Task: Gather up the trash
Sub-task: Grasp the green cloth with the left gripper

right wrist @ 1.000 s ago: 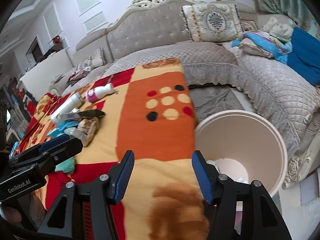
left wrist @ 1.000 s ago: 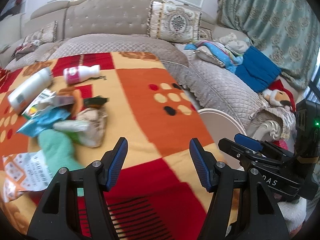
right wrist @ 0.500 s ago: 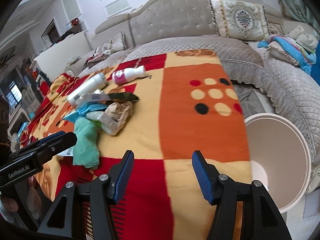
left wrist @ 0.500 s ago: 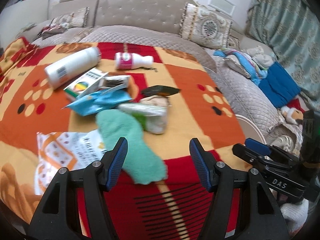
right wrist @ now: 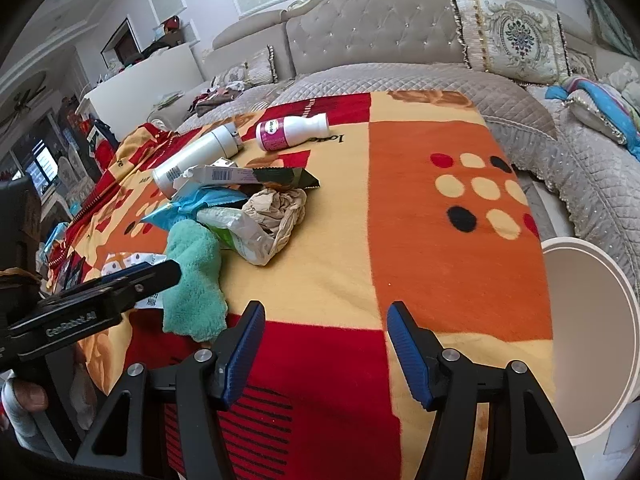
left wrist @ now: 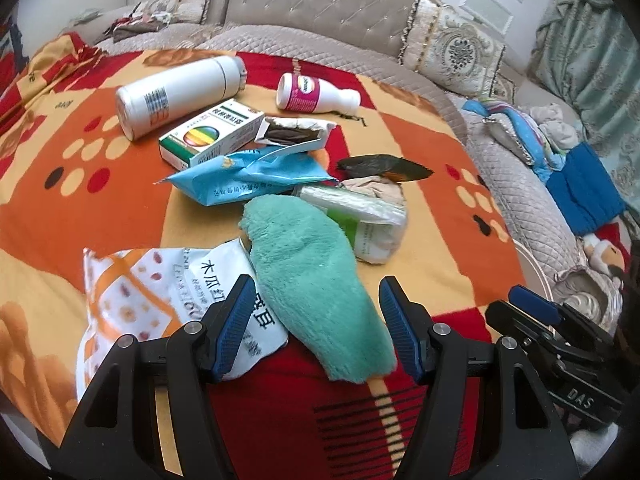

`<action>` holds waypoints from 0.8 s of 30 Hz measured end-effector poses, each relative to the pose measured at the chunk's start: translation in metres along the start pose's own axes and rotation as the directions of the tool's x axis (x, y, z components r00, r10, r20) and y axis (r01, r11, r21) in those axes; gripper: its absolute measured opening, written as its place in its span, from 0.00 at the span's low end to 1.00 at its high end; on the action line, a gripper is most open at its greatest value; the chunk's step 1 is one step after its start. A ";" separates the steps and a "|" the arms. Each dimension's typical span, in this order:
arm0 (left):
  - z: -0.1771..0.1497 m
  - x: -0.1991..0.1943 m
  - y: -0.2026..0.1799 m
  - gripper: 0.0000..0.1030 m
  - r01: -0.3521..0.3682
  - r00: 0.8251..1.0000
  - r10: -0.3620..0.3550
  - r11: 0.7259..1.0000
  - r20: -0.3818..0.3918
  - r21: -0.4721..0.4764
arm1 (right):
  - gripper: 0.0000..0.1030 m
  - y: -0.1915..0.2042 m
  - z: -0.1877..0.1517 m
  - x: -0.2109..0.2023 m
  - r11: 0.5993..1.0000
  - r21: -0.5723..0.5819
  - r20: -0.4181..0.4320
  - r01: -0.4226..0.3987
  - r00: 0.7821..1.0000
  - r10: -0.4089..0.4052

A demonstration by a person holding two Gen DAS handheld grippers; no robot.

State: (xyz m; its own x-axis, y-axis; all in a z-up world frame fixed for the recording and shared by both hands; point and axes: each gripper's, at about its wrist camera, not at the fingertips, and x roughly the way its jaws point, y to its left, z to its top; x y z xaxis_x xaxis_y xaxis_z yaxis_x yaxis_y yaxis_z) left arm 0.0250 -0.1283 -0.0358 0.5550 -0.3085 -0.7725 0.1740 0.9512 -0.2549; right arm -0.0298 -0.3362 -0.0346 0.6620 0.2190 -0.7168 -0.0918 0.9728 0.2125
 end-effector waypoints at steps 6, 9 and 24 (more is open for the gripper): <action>0.005 0.023 0.002 0.62 -0.016 0.999 0.015 1.000 -0.035 -0.025 | 0.61 -0.006 0.003 0.005 1.000 0.007 -0.010 -0.006 1.000 0.006; 0.006 0.027 -0.002 0.61 -0.023 0.999 0.023 1.000 -0.025 -0.004 | 0.61 -0.009 0.003 0.008 1.000 0.013 -0.018 -0.012 1.000 0.012; -0.002 -0.031 0.043 0.41 0.050 0.998 -0.051 0.999 0.021 0.009 | 0.50 0.045 0.031 0.035 0.982 -0.135 -0.037 -0.133 0.991 0.129</action>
State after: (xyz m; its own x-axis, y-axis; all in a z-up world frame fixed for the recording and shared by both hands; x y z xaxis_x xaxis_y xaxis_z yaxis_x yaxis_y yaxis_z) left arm 0.0139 -0.0779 -0.0236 0.5628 -0.3561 -0.7459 0.2089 0.9344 -0.2884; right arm 0.0126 -0.2873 -0.0294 0.6163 0.3454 -0.7077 -0.2785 0.9362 0.2145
